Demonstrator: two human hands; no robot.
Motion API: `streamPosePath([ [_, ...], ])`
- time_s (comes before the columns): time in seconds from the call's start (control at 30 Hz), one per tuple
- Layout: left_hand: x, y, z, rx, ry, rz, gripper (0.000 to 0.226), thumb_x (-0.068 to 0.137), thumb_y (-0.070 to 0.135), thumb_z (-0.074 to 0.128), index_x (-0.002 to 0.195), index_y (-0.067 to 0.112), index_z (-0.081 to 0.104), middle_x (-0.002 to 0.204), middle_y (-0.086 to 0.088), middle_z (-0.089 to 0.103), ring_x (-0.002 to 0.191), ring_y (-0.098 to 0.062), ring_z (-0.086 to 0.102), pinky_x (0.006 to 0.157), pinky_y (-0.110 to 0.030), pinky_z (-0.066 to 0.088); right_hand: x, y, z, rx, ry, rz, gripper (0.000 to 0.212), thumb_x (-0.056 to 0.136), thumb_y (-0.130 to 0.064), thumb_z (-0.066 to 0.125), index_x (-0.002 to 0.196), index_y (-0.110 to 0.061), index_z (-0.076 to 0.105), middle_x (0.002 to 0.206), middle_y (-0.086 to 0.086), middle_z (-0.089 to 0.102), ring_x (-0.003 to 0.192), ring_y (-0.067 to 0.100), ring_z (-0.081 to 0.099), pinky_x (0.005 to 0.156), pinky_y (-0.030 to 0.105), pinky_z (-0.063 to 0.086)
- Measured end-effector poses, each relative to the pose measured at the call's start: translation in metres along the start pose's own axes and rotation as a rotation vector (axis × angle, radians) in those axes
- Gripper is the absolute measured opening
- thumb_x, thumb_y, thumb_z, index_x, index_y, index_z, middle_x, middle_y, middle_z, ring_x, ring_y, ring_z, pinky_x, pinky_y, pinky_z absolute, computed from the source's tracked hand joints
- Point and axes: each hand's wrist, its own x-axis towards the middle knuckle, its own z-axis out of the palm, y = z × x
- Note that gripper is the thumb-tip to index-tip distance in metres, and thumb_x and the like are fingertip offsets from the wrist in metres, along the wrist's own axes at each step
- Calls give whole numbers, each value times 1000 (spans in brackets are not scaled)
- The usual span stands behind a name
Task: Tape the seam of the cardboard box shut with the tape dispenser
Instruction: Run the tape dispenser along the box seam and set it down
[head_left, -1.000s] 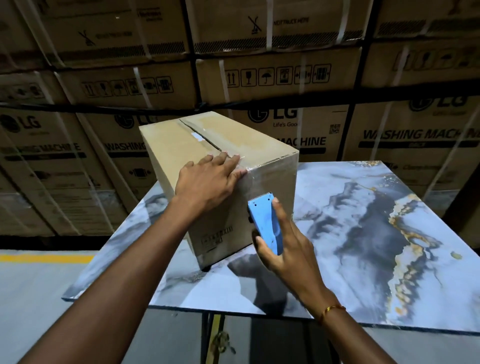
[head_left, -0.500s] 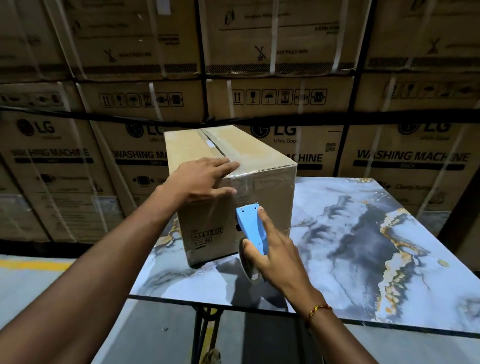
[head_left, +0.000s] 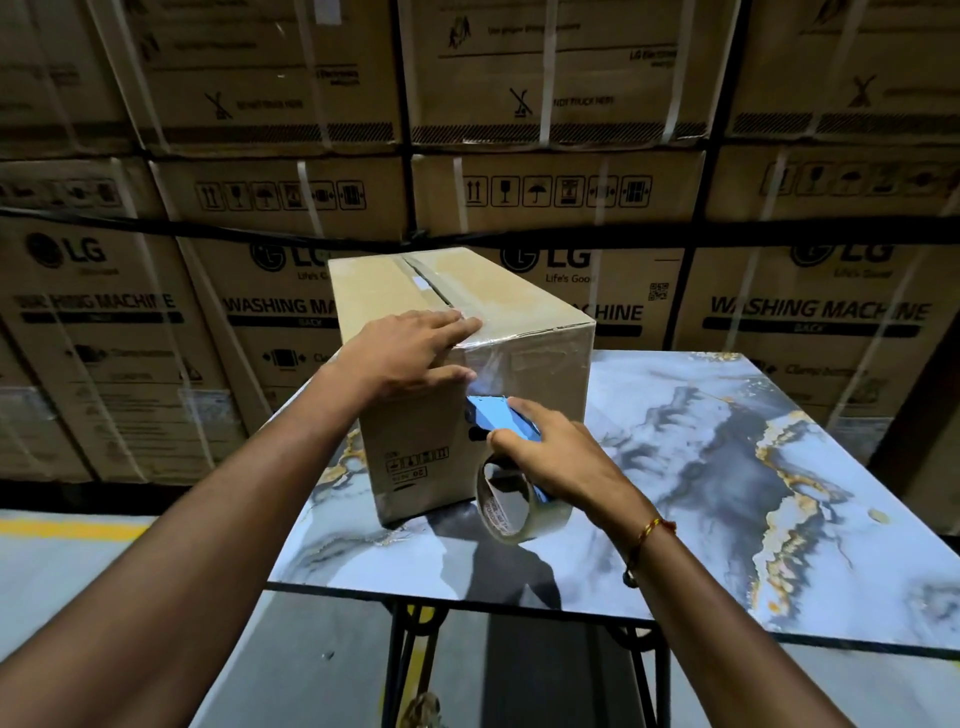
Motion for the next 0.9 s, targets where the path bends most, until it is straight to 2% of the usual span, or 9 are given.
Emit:
streamPosePath([
  [0.13, -1, -6, -1, -13, -7, -8, 85, 78, 80, 22, 155, 44, 16, 164, 7, 25, 147, -23, 33, 105, -46, 43, -1, 1, -3, -111, -75, 33, 47, 78, -54, 55, 118, -30, 64, 108, 4, 71, 97, 25, 67, 85, 39, 56],
  [0.23, -6, -15, 0, -31, 12, 1, 91, 72, 84, 15, 154, 45, 17, 164, 11, 26, 146, -20, 33, 104, -44, 44, -9, 20, 4, -31, -105, 91, 38, 82, -50, 59, 114, -29, 64, 109, -1, 69, 99, 22, 66, 85, 37, 55],
  [0.3, -7, -24, 1, -46, 24, 14, 91, 70, 86, 15, 153, 47, 18, 163, 13, 26, 145, -19, 33, 103, -45, 44, -12, 38, 5, 65, -72, 174, 40, 83, -50, 63, 118, -30, 57, 113, -1, 66, 103, 20, 63, 82, 35, 50],
  [0.37, -7, -34, 4, -52, 21, 26, 93, 70, 91, 11, 152, 49, 16, 163, 13, 26, 145, -19, 34, 104, -46, 46, -13, 55, 2, 126, -39, 258, 40, 81, -52, 66, 109, -28, 51, 108, 4, 67, 97, 22, 64, 74, 35, 47],
  [0.5, -6, -50, 13, -53, 26, 51, 94, 70, 94, 5, 153, 50, 13, 164, 11, 25, 146, -21, 34, 107, -47, 44, -14, 76, -12, 251, 9, 341, 44, 80, -50, 69, 102, -17, 51, 98, 6, 68, 77, 18, 62, 59, 30, 39],
  [0.57, -6, -51, 15, -44, 36, 58, 97, 70, 94, 2, 154, 47, 14, 163, 8, 27, 145, -23, 36, 111, -47, 41, -14, 83, -17, 286, 20, 352, 41, 77, -50, 70, 94, -17, 53, 89, 9, 70, 67, 18, 65, 59, 29, 42],
  [0.7, -10, -46, 17, 44, 94, 50, 89, 79, 86, 6, 155, 41, 18, 161, 2, 35, 141, -27, 42, 111, -46, 40, -9, 90, -23, 147, 67, 329, 52, 74, -61, 64, 83, -9, 60, 81, 14, 73, 68, 26, 65, 62, 33, 42],
  [0.8, -17, -40, 20, 76, 149, 5, 80, 85, 79, 14, 154, 40, 22, 159, 3, 39, 138, -27, 45, 105, -46, 42, -9, 89, -29, -22, 77, 260, 45, 91, -50, 57, 72, -9, 61, 67, 8, 57, 62, 20, 49, 58, 33, 33],
  [0.9, -23, -34, 24, 94, 223, -33, 73, 88, 75, 21, 152, 39, 29, 155, 3, 45, 133, -27, 50, 98, -45, 44, -9, 99, -32, -149, 106, 221, 51, 96, -44, 54, 67, -4, 62, 62, 7, 57, 64, 23, 52, 57, 34, 33],
])
